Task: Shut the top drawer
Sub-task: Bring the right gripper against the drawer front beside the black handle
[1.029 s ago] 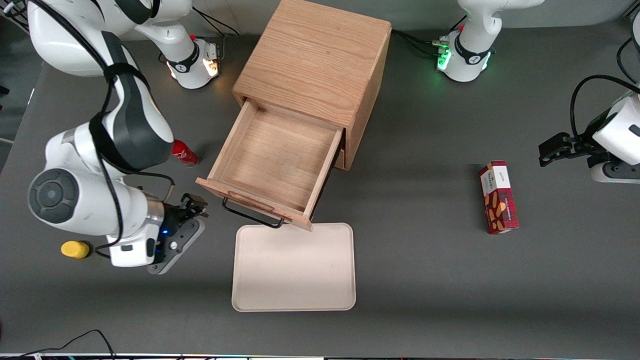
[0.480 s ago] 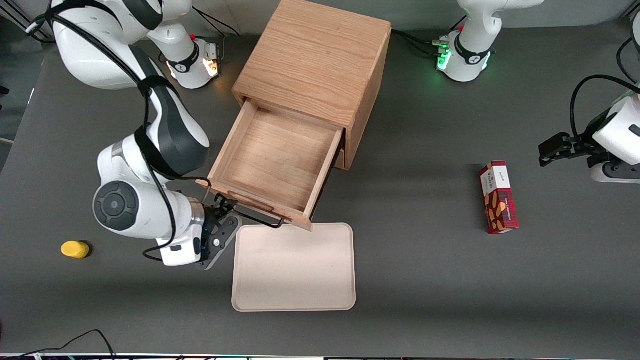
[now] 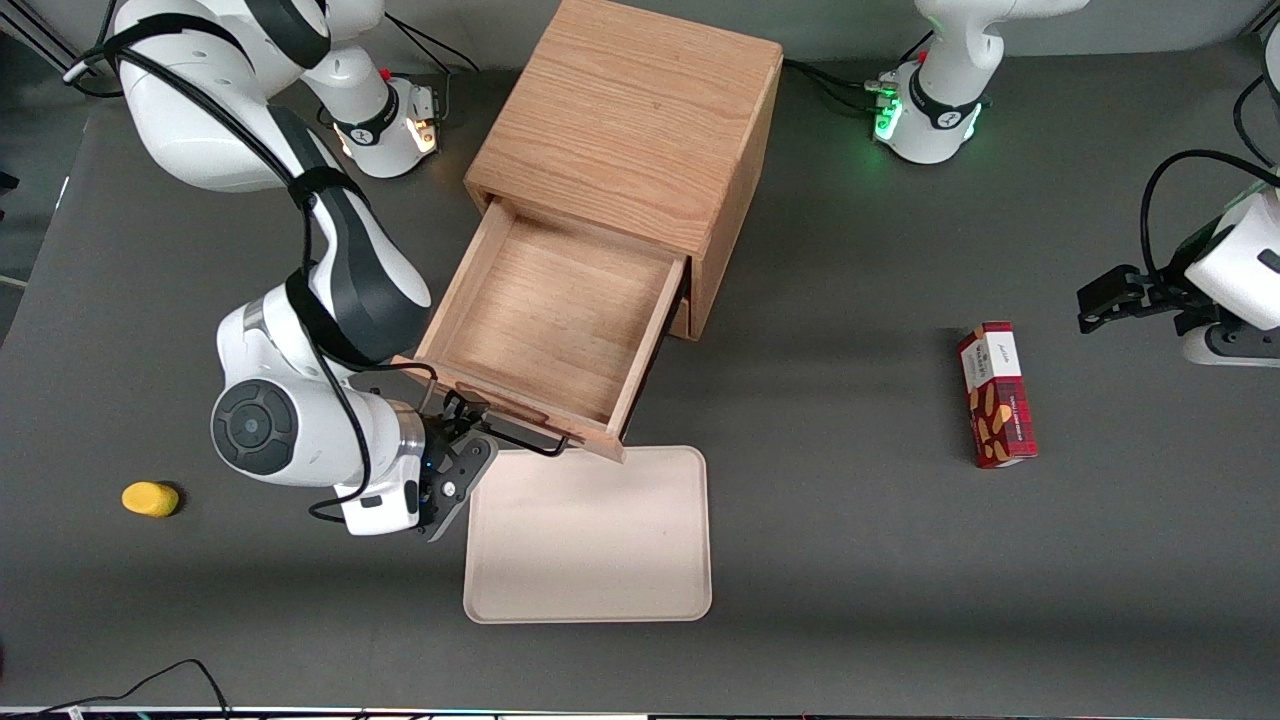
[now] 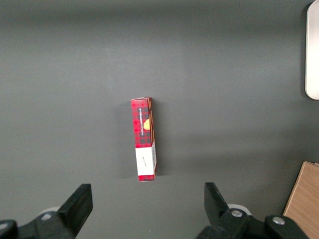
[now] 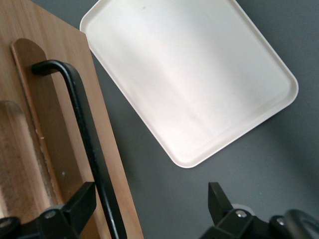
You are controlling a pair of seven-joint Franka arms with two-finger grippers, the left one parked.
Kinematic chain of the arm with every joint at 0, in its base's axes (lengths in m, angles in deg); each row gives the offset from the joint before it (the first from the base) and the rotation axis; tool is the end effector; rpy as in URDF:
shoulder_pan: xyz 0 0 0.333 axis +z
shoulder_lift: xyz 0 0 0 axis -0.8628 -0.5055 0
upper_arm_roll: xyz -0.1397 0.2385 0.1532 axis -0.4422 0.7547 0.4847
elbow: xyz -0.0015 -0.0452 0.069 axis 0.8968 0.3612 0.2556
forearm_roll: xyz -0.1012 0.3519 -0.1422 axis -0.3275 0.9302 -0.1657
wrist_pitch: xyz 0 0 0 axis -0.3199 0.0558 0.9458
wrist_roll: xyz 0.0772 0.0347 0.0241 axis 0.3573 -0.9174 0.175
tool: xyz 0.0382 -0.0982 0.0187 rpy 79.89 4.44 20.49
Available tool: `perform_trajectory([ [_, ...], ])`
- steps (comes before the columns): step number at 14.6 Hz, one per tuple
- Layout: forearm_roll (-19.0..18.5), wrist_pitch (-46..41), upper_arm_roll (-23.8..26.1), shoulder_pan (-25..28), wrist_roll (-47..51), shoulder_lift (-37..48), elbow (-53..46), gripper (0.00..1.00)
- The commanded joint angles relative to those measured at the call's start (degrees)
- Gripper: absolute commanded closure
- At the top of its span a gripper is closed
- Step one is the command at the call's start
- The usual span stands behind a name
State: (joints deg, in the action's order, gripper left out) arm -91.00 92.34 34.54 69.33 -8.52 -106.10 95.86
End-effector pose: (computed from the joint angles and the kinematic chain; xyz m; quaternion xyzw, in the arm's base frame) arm 0.6998 0.2652 0.4042 -0.8933 -0.4387 0.0409 0.0889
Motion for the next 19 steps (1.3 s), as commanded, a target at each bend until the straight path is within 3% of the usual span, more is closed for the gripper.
perform_trajectory([
  [1,0.84,-0.76,-0.15,1.12,0.15,-1.49,-1.94,0.00],
  [19,1.20,-0.76,-0.06,1.38,1.64,-1.66,0.78,0.00],
])
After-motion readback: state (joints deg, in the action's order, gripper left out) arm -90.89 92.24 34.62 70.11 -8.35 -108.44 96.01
